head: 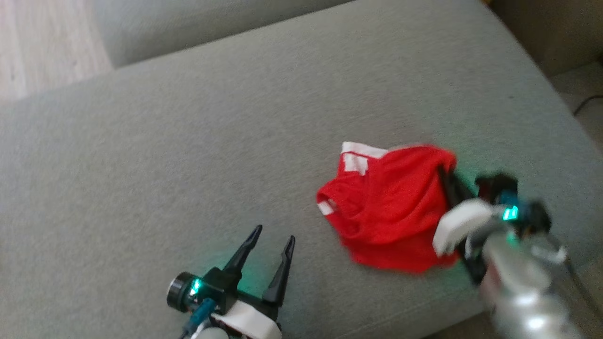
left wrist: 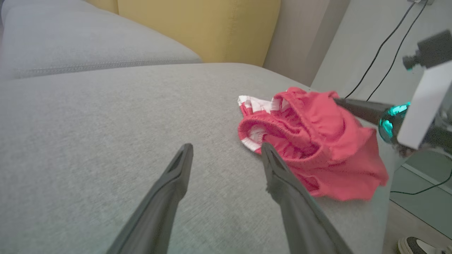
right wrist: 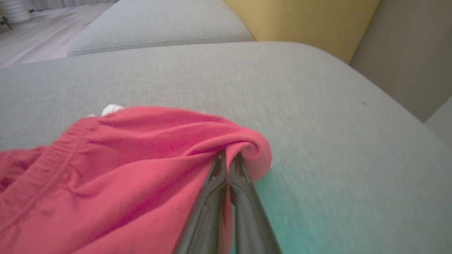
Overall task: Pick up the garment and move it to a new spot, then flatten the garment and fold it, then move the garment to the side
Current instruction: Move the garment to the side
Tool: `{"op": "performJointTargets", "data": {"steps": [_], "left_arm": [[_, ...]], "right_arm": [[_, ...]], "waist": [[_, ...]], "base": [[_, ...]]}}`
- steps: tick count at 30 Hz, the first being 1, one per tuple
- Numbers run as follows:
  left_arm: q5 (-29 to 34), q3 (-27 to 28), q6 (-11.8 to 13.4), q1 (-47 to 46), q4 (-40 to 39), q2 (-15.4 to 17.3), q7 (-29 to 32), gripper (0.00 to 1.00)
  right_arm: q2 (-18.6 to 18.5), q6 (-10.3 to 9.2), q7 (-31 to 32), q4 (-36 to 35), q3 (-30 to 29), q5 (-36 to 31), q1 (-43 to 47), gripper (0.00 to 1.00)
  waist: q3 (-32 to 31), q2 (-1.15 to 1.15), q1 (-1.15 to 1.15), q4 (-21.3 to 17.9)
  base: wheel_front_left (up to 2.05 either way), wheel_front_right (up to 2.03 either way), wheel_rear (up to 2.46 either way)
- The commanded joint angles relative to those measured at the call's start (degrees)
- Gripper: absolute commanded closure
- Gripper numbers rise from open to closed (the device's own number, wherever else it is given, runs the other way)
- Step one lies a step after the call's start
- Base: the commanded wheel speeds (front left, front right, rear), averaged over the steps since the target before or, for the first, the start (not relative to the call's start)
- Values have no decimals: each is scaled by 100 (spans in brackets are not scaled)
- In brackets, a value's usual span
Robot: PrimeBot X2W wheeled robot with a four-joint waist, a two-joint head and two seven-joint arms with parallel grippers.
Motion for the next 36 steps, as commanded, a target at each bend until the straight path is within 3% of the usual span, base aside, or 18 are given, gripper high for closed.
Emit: {"op": "performJointTargets", "data": {"steps": [1,5,11,16,17,18,25,30,36], "left_arm": [[111,230,-21,-305,-114,3,-56,0],[220,261,-60,-412,-89,3,-56,0],[426,375,-123,-655,-140,3,-56,0],[454,489,-141,-740,-182,3,-56,0],[454,511,-141,-745,-187,3,-56,0],[458,531,-142,-752,-188,3,-56,0],[517,804,17,-895,-131,3,-56,0],[518,1162,185,-904,-118,3,-56,0],[561,1765,408,-769,-109,3,-56,0]], "right_arm": [[-152,-5,-64,-73,87,-182,-601,100],[-508,-5,-63,132,-109,-493,-1131,100],[-1603,-5,195,510,-1457,-1313,-2171,100],[-2028,-5,361,469,-2675,-2024,-2343,100],[-2026,-5,340,420,-2834,-2177,-2353,87],[-1987,-5,296,371,-2978,-2295,-2370,0],[-1278,-5,-53,91,-3025,-2457,-2536,0],[-477,-5,-62,-1002,-2109,-1741,-2143,0],[-96,-5,-63,-1996,-899,-696,-1133,0]], "waist": [[307,0,0,290],[569,0,0,547],[1083,0,0,1066],[1244,0,0,1260],[1256,0,0,1272],[1267,0,0,1279],[1196,0,0,1270],[1027,0,0,1326],[762,0,0,1533]], "base": [[0,0,0],[0,0,0],[0,0,0],[0,0,0],[0,0,0],[0,0,0],[0,0,0],[0,0,0],[0,0,0]]}}
